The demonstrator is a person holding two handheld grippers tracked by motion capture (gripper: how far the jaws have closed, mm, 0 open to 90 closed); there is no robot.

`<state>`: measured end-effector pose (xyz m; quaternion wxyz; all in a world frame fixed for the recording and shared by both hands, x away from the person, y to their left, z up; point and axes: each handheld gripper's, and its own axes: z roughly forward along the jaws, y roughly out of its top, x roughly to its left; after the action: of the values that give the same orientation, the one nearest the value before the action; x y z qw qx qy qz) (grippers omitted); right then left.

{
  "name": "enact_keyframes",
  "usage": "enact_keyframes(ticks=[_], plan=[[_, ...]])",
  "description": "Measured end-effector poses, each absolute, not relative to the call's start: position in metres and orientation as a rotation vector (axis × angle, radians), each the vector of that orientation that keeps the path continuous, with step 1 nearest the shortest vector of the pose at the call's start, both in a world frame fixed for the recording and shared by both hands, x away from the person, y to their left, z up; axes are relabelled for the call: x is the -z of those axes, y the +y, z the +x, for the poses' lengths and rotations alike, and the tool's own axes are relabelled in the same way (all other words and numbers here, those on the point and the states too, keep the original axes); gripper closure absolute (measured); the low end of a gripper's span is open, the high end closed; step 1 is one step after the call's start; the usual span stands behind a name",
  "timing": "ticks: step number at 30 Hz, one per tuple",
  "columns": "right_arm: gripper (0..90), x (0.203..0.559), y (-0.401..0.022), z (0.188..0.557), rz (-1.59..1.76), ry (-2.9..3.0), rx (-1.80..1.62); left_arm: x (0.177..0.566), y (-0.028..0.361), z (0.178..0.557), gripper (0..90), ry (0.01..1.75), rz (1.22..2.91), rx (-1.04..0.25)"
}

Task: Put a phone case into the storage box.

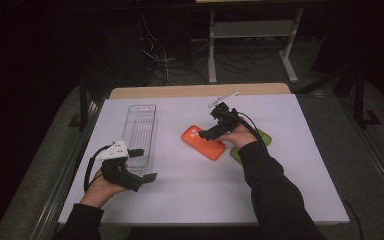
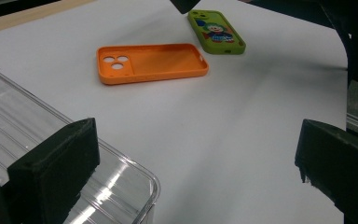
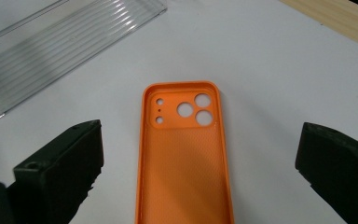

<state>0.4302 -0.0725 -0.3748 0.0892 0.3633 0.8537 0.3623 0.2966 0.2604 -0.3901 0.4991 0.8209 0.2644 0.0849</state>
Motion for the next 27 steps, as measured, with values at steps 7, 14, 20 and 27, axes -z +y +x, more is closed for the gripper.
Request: enact_keyframes(ticks=[7,14,20,27], plan=[[0.2,0.382,-0.061,0.438,1.084,2.559,-1.044,0.39,0.261,0.297,0.0,0.637,1.986,-0.206],[0.2,0.403,-0.046,0.444,1.069,2.606,-0.933,0.39,0.263,0.297,0.0,0.641,1.982,-0.206],[0.2,0.416,-0.04,0.445,1.076,2.628,-0.877,0.39,0.262,0.297,0.0,0.641,1.985,-0.203],[0.3,0.428,-0.036,0.445,1.079,2.647,-0.833,0.39,0.262,0.297,0.0,0.64,1.981,-0.203]])
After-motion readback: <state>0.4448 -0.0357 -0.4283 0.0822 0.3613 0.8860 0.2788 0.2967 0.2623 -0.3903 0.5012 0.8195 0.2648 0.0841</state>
